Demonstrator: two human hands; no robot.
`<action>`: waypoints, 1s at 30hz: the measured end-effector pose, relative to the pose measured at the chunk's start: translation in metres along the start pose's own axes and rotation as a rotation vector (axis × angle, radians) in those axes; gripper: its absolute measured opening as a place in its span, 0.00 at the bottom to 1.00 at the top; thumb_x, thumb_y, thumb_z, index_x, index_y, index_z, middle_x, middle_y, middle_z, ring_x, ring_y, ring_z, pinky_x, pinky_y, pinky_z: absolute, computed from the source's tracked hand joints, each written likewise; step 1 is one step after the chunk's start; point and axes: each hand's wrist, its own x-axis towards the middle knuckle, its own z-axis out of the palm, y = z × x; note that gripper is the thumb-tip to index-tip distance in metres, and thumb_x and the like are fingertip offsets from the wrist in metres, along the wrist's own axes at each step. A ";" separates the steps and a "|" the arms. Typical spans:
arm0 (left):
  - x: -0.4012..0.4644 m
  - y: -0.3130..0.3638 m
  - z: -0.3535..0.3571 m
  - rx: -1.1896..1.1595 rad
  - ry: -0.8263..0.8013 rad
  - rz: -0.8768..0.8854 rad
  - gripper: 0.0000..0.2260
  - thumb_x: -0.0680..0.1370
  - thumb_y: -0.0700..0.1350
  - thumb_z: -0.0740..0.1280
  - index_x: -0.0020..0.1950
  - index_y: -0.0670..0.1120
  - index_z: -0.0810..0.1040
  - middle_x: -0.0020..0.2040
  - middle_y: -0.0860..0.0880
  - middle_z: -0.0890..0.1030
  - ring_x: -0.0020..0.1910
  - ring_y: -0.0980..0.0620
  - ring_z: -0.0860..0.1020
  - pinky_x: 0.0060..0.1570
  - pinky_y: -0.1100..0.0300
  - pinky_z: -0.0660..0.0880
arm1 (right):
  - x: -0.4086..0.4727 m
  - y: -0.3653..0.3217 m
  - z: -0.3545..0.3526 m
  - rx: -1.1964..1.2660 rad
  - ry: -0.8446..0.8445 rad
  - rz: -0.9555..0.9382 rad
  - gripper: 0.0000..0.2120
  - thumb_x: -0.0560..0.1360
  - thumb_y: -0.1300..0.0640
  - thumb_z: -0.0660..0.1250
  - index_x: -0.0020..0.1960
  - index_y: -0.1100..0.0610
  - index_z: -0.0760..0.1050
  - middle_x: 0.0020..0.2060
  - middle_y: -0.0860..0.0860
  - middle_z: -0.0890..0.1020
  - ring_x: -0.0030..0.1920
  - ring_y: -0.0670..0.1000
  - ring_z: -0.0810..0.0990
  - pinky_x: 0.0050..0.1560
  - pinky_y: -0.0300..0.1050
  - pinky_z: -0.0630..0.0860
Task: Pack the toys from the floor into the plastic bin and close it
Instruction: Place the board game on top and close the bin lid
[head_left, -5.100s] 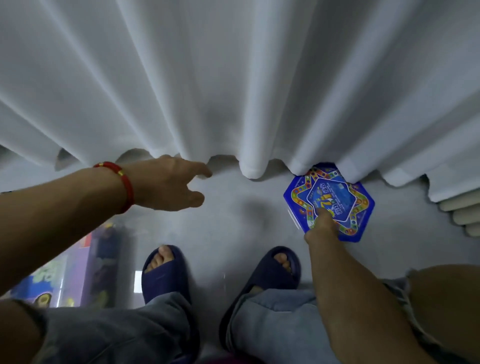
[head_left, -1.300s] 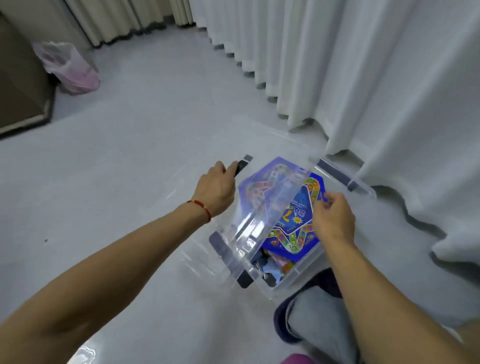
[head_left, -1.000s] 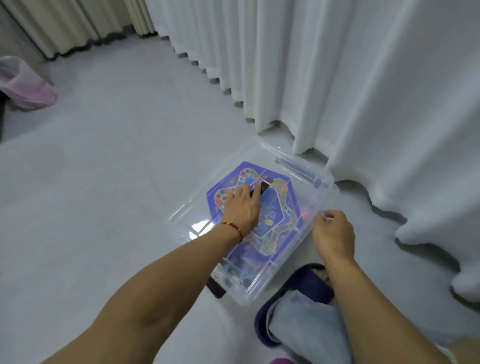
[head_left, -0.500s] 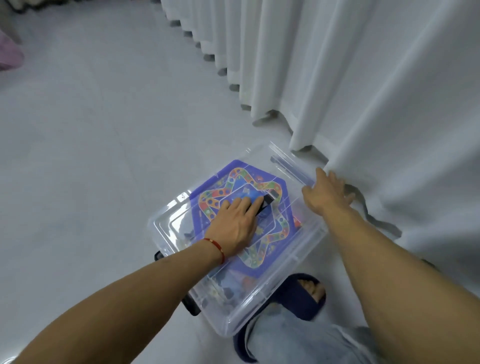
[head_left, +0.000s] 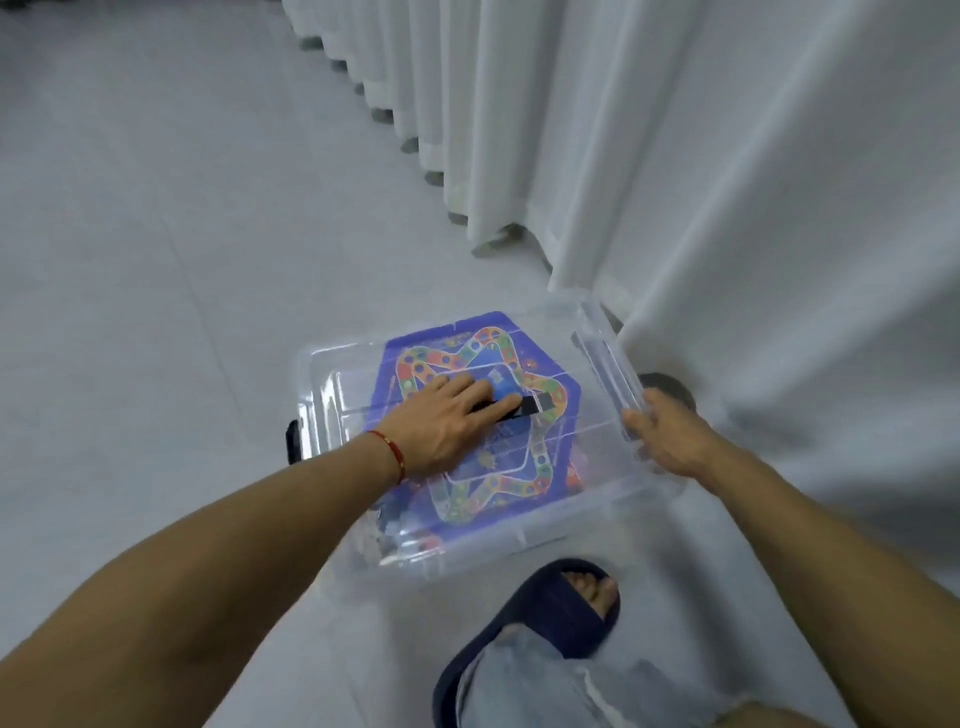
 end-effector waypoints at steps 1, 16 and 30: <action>0.010 -0.007 -0.001 0.067 -0.016 0.032 0.26 0.81 0.50 0.62 0.78 0.54 0.60 0.62 0.46 0.72 0.55 0.44 0.71 0.50 0.49 0.67 | -0.019 0.005 0.005 0.049 0.024 0.041 0.14 0.78 0.42 0.59 0.58 0.51 0.70 0.49 0.56 0.80 0.46 0.58 0.82 0.51 0.62 0.81; 0.019 0.004 0.003 -0.028 -0.172 -0.174 0.20 0.83 0.62 0.41 0.73 0.75 0.38 0.81 0.54 0.40 0.79 0.42 0.38 0.68 0.25 0.38 | -0.023 0.006 0.026 0.256 0.268 0.300 0.43 0.71 0.22 0.44 0.71 0.51 0.66 0.65 0.59 0.76 0.62 0.63 0.74 0.62 0.61 0.73; 0.026 0.005 0.013 -0.022 -0.179 -0.263 0.20 0.82 0.63 0.36 0.73 0.73 0.35 0.81 0.52 0.40 0.79 0.42 0.39 0.68 0.26 0.40 | -0.011 0.010 0.035 0.091 0.584 0.232 0.38 0.75 0.27 0.53 0.64 0.60 0.70 0.54 0.58 0.78 0.51 0.59 0.80 0.49 0.55 0.80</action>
